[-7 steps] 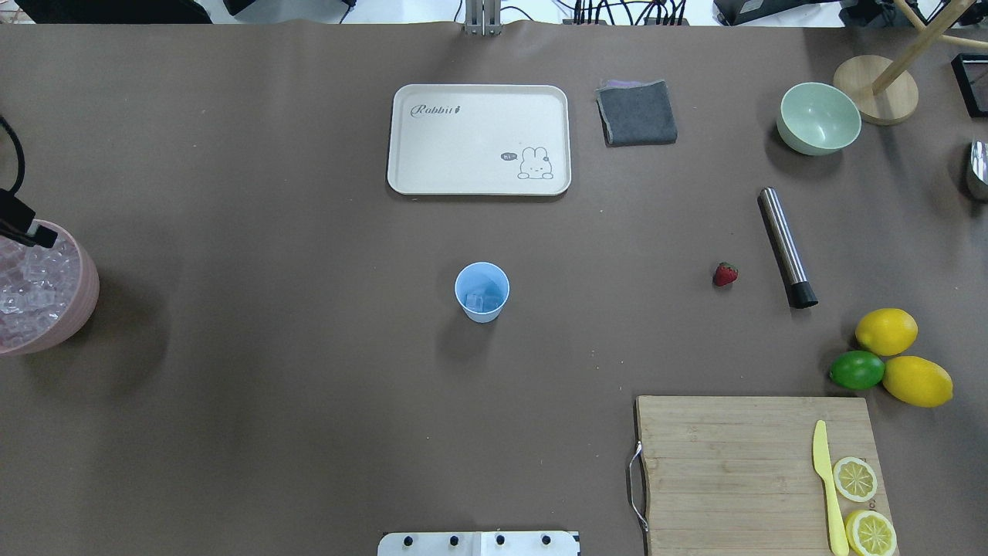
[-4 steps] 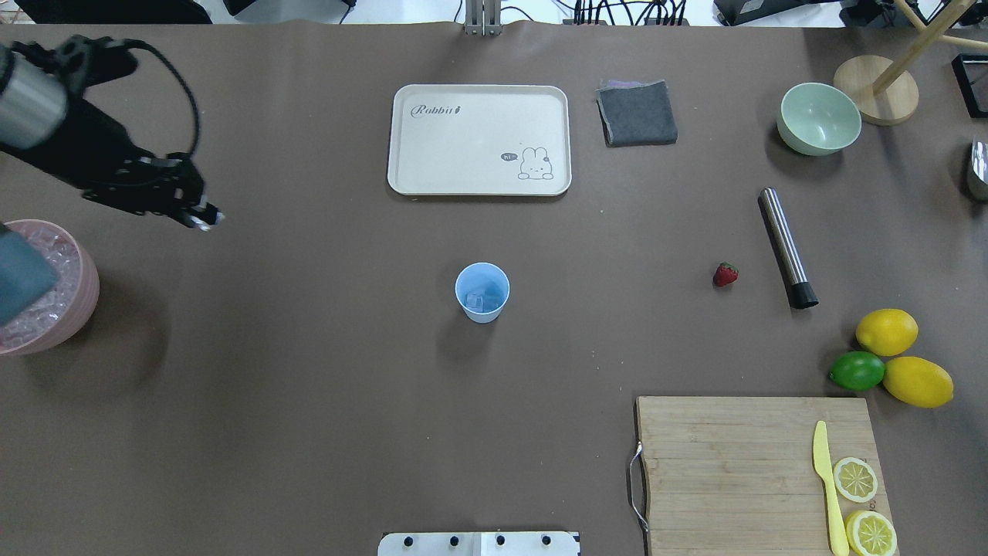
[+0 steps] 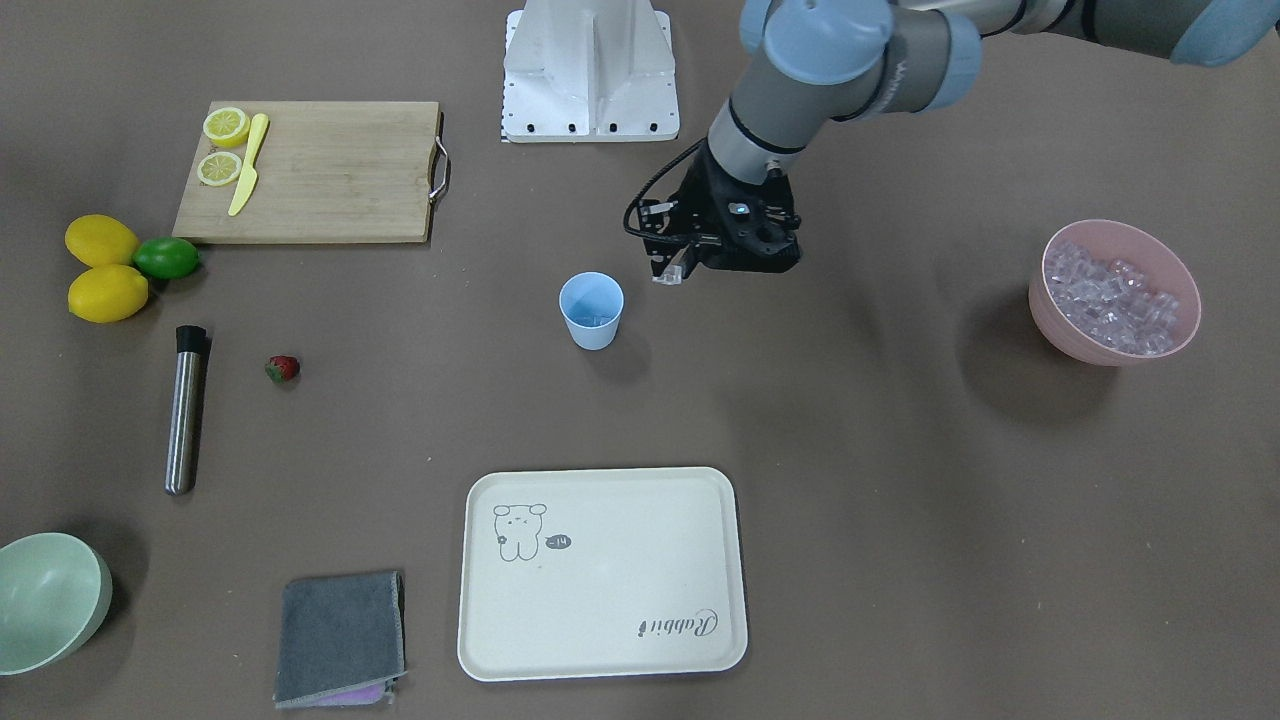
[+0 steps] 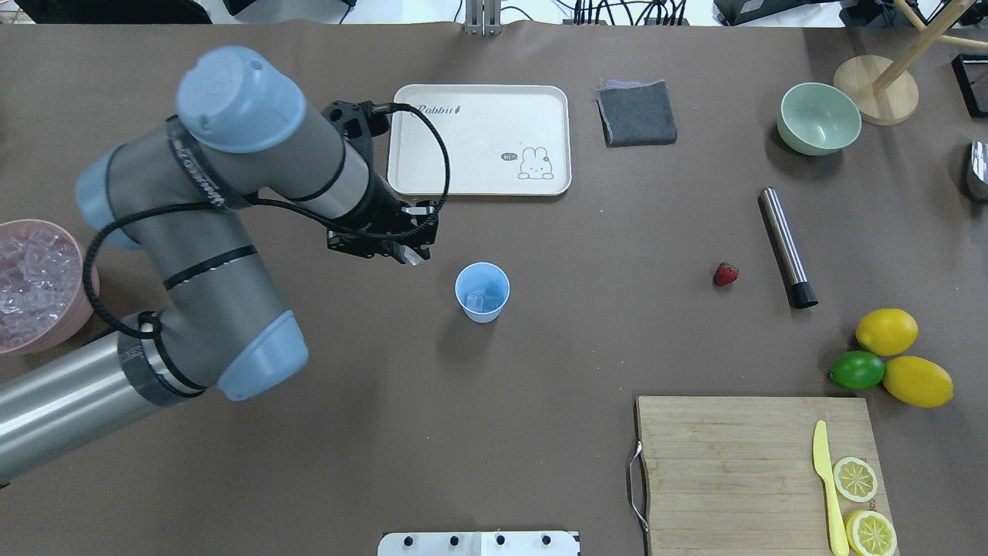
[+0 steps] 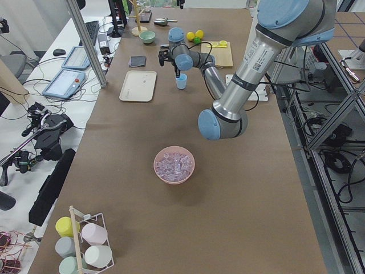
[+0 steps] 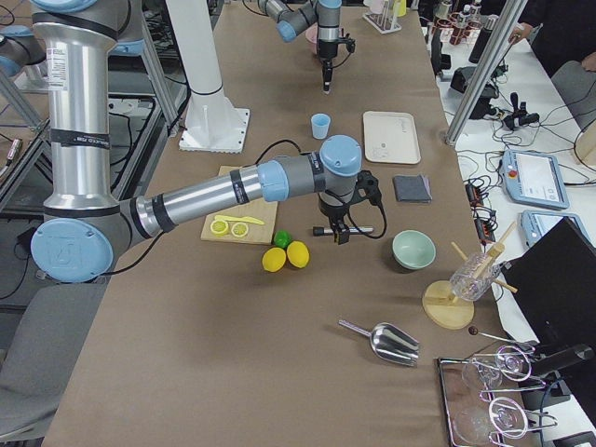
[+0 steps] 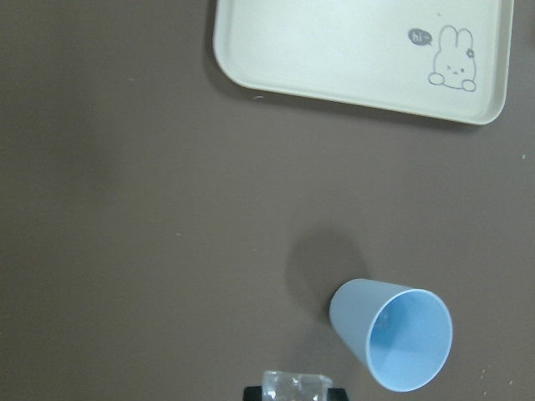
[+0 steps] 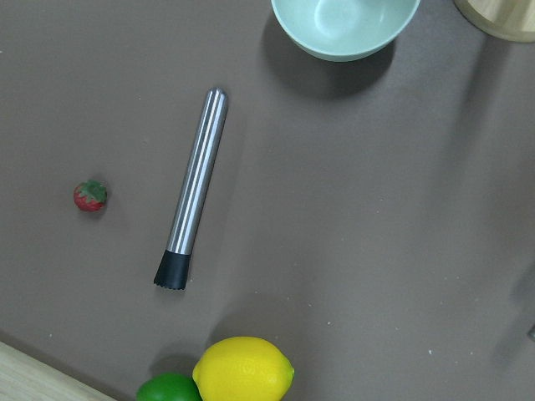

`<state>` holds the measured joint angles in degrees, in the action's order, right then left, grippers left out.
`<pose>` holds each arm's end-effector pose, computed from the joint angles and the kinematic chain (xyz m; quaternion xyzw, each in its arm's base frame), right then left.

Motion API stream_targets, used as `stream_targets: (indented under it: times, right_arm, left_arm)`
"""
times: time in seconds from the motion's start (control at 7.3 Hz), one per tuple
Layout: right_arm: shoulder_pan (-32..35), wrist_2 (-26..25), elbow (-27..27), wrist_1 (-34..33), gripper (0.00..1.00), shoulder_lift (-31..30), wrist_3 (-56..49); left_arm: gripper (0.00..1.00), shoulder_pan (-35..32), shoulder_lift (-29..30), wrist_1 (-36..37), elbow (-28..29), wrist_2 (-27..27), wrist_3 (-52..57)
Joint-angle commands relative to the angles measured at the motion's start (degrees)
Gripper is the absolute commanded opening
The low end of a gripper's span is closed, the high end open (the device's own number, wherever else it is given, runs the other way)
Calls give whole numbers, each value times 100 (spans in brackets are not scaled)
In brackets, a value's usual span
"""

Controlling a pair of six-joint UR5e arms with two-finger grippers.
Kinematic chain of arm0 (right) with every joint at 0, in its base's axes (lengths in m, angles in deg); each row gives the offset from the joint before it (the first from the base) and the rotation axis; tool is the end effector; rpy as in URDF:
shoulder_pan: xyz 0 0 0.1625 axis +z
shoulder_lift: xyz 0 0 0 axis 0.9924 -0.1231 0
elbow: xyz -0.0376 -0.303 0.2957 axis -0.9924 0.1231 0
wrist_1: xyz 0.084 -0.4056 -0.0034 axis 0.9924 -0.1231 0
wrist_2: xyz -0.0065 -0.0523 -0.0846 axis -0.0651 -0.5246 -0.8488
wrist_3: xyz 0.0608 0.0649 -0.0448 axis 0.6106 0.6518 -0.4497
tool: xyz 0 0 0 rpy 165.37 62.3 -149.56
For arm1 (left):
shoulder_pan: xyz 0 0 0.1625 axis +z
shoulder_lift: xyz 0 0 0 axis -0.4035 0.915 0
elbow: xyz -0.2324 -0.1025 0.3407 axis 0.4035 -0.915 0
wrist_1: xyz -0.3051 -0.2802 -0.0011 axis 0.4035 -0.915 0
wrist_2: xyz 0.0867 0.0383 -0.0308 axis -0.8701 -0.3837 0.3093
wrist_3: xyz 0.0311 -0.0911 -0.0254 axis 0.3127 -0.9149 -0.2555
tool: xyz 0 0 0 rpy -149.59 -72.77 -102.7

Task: Mash ice and strawberries in cup
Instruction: 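Release the ice cube into the blue cup while the right arm reaches the strawberry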

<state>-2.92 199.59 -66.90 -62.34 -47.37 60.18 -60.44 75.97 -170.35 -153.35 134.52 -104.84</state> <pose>-0.0269 -0.4728 0.4869 0.0978 -0.4346 -0.1670 0.8796 0.4727 -0.4576 0.1572 -0.0037 0.5159 -0.0577 0.8547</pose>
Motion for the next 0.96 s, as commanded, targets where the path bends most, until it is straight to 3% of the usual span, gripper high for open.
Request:
stream_targets:
  times: [0.0,0.41,0.55,0.68,0.82]
  right_arm:
    - [-144,-16,-15,1,100,154,0]
    - [-484,-7,-58,9,100,372,637]
    - [-774,-7,-41,314,100,426,1112]
    - [-1212,-24,11,839,100,426,1882]
    - [-1564,-51,125,1314,100,522,2586]
  left_arm:
    - [0,402,536,-61,530,-492,-367]
    - [0,658,547,-491,796,-898,-404]
    - [5,658,547,-492,814,-899,-378]
    - [58,650,547,-492,831,-907,-360]
    - [97,615,556,-492,814,-899,-351]
